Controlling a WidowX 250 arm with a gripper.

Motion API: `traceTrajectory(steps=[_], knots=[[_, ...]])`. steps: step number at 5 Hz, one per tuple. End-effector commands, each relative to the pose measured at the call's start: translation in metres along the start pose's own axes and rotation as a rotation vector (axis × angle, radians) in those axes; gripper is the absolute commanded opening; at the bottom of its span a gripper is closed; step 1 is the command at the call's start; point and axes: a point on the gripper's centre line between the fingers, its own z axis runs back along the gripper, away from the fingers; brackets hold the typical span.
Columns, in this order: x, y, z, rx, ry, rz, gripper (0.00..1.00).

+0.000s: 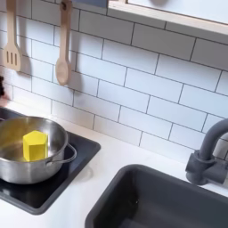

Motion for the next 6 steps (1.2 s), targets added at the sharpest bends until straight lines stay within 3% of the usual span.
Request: traceTrajectory(steps=[1, 2, 4, 5, 6], knots=[[0.022, 0.027, -0.004, 0.01, 0.011, 0.061, 1.0], [0.028, 0.044, -0.003, 0.01, 0.011, 0.096, 1.0], [0.027, 0.054, 0.0, 0.013, 0.004, 0.111, 1.0], [0.012, 0.044, -0.014, -0.008, 0.062, 0.089, 1.0], [-0.008, 0.045, -0.005, -0.008, 0.061, 0.084, 1.0]])
